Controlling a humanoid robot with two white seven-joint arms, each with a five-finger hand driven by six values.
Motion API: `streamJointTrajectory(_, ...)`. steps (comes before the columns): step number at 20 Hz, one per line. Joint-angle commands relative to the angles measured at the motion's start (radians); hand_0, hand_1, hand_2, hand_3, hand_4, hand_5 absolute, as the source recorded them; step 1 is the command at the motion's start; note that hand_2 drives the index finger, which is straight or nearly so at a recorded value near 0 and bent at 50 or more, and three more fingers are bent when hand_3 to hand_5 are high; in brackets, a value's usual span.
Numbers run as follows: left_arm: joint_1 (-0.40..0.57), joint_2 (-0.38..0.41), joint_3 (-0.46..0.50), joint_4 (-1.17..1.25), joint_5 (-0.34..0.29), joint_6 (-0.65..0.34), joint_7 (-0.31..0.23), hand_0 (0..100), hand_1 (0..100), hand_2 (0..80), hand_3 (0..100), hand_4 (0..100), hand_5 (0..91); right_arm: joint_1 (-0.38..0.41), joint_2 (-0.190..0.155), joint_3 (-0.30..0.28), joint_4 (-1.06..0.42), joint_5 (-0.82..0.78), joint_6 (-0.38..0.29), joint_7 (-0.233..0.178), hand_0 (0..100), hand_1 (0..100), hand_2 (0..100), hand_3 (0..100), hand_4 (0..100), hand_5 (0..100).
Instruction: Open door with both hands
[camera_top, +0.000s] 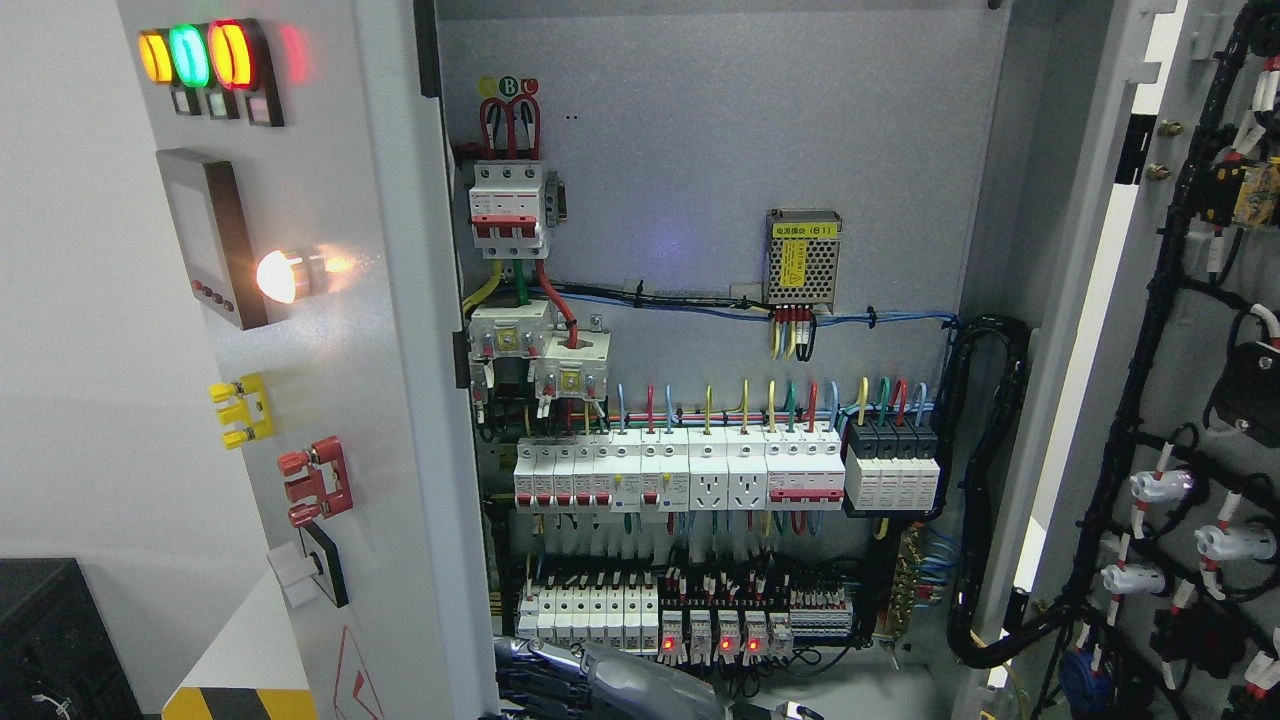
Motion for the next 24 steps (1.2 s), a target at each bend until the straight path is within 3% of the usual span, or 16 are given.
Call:
streamJointTrajectory(1,0.026,0.000,0.001,0.000,0.024,-0.003,-0.003,12,56,0.0,0,0,0.0,-0.002,0.001,0.033,-0.028,0.008,0.016,-0.008,7,14,0,0,0,0)
streamJointTrajectory(24,0.021,0.000,-0.001,0.002,0.024,-0.004,-0.008,12,56,0.0,0,0,0.0,-0.031,0.028,0.156,-0.038,0.024,0.027,-0.017,7,14,0,0,0,0)
